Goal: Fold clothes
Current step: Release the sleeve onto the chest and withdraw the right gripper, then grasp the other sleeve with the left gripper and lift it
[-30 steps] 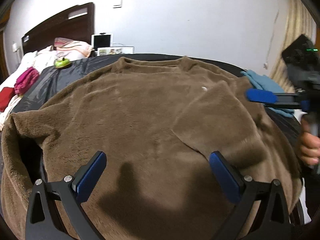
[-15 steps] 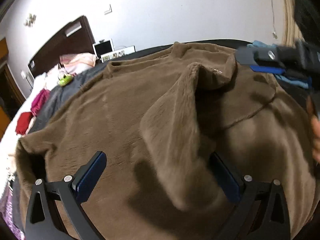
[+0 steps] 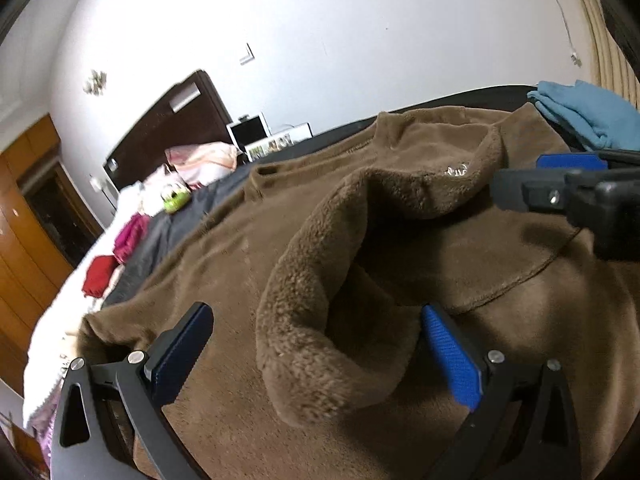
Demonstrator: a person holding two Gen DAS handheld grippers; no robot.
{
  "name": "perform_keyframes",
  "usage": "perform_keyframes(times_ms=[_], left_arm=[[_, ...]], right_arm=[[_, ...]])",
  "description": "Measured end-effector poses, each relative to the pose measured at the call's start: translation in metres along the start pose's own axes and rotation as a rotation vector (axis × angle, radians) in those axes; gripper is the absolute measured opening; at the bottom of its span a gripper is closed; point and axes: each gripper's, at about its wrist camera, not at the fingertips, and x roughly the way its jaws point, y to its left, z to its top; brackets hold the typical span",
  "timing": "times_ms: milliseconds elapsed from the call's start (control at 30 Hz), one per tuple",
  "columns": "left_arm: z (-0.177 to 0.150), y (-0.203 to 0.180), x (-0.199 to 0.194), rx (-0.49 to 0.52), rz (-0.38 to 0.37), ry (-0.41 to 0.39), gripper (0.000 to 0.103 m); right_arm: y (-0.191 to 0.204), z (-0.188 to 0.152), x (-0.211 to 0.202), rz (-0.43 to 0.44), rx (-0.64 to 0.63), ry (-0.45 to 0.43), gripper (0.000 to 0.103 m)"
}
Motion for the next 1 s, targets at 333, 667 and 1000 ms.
perform_keyframes(times_ms=[333,667,1000], left_arm=[[0.002,0.015,0.004,-0.051,-0.006,0.012,0.103],[-0.002,0.018,0.018,-0.130,-0.213,0.114,0.103],[-0.003,0.017,0.020,-0.156,-0.306,0.115,0.090]], right_arm=[[-0.001,-0.001,0.004,-0.017,0.004,0.015,0.079],[-0.001,-0.002,0.003,-0.024,0.005,0.010,0.079],[0.000,-0.001,0.000,-0.046,0.000,-0.005,0.079]])
